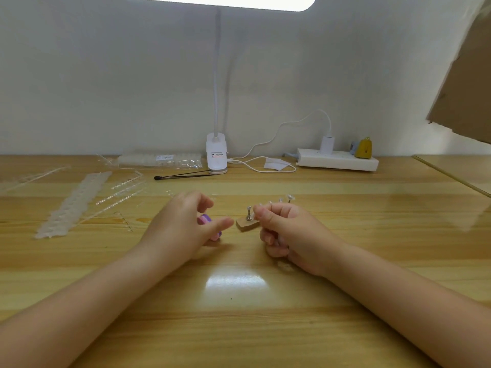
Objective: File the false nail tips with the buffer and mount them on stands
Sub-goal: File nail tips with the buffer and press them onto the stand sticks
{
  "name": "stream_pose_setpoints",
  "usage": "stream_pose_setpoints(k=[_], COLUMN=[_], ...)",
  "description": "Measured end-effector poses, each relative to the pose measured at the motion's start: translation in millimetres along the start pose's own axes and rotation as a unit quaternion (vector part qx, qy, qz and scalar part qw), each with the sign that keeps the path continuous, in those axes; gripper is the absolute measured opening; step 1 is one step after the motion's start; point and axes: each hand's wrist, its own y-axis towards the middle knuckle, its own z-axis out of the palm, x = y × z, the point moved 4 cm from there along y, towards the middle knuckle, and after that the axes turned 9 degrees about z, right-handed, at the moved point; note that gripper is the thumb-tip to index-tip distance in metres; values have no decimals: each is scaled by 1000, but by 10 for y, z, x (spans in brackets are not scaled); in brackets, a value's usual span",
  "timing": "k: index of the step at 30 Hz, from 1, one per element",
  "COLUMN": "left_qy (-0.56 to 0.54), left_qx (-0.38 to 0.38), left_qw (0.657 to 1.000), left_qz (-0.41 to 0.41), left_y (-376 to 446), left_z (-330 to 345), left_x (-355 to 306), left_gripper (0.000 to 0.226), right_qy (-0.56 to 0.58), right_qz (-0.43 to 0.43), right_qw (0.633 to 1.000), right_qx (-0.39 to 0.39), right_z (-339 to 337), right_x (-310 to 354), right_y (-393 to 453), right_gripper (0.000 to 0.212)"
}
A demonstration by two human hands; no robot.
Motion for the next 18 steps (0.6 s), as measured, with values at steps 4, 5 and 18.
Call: stream_pose_setpoints(k=[4, 5, 18], left_qy=[116, 61, 34], left_qx=[-65, -54, -105], left_qw=[974, 974, 971], left_qz=[185, 212, 211], left_y=[-66, -88, -121], left_z=[-62, -49, 48], left_x=[-252, -305, -260], left_gripper=[56, 50, 15], right_qy=[-4, -10, -191], right_qz=[-4, -5, -71], right_qw=[1000, 1000, 967], right_qx=[7, 10, -152], right_z=[26, 35, 27], right_x=[8, 11, 27], right_y=[8, 8, -23], right_gripper=[38, 38, 23])
